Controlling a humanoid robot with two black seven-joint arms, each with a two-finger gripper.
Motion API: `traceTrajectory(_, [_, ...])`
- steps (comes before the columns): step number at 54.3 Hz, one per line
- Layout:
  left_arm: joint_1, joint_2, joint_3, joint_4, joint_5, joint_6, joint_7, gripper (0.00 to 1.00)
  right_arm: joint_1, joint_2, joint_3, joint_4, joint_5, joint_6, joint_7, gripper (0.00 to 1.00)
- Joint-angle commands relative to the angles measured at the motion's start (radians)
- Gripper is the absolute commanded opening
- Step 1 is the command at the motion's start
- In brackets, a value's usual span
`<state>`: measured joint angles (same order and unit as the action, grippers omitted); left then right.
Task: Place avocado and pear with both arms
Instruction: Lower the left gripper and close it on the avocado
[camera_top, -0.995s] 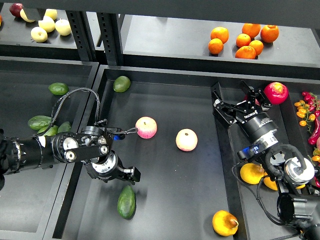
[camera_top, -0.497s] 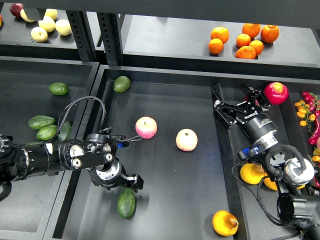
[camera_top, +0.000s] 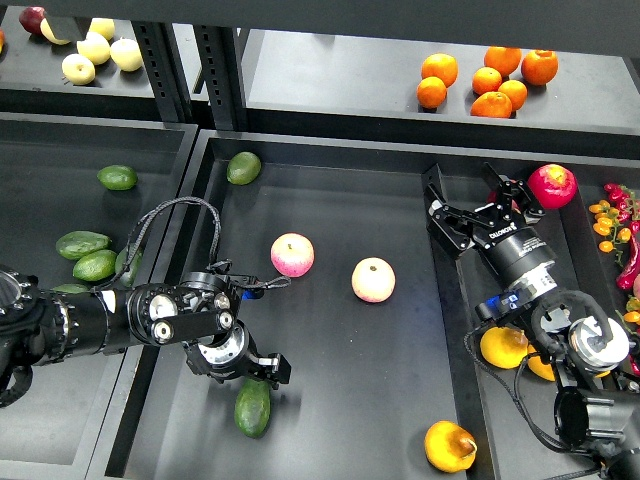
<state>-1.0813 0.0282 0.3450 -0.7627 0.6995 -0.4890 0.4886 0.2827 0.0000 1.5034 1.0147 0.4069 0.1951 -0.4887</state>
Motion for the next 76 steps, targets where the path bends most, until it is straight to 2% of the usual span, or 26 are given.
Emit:
traceTrajectory(1, [0.003, -0.001, 0.003, 0.002, 0.000, 0.000, 0.000, 0.99, 0.000, 0.000, 0.000, -0.004, 0.000, 0.001, 0.000, 1.00])
traceTrajectory(19, [0.029, -0.004, 0.015, 0.002, 0.000, 0.000, 0.000, 0.99, 0.001, 0.000, 0.000, -0.005, 0.001, 0.003, 0.000, 1.00])
traceTrajectory(25, [0.031, -0.007, 0.022, 0.002, -0.002, 0.000, 0.000, 0.95, 0.001, 0.000, 0.000, -0.007, 0.001, 0.003, 0.000, 1.00])
traceTrajectory(38, [0.044, -0.016, 0.032, 0.003, -0.009, 0.000, 0.000, 0.72, 0.004, 0.000, 0.000, -0.016, 0.001, 0.003, 0.000, 1.00])
traceTrajectory(45, [0.043, -0.024, 0.032, 0.031, -0.018, 0.000, 0.000, 0.48, 0.004, 0.000, 0.000, -0.018, 0.001, 0.003, 0.000, 1.00])
traceTrajectory(48, [0.041, -0.027, 0.031, 0.060, -0.046, 0.000, 0.000, 0.32, 0.004, 0.000, 0.000, -0.018, 0.001, 0.003, 0.000, 1.00])
traceTrajectory(51, [0.043, -0.027, 0.031, 0.081, -0.093, 0.000, 0.000, 0.19, 0.004, 0.000, 0.000, -0.018, 0.001, 0.003, 0.000, 1.00])
traceTrajectory(55, [0.040, -0.021, 0.031, 0.094, -0.182, 0.000, 0.000, 0.12, 0.004, 0.000, 0.000, -0.018, 0.001, 0.004, 0.000, 1.00])
traceTrajectory(65, [-0.002, -0.010, 0.031, 0.086, -0.282, 0.000, 0.000, 0.09, 0.004, 0.000, 0.000, -0.016, 0.001, 0.004, 0.000, 1.00])
traceTrajectory(76, [-0.064, 0.039, 0.008, 0.095, -0.301, 0.000, 0.000, 0.12, 0.003, 0.000, -0.002, -0.016, 0.001, 0.006, 0.000, 1.00])
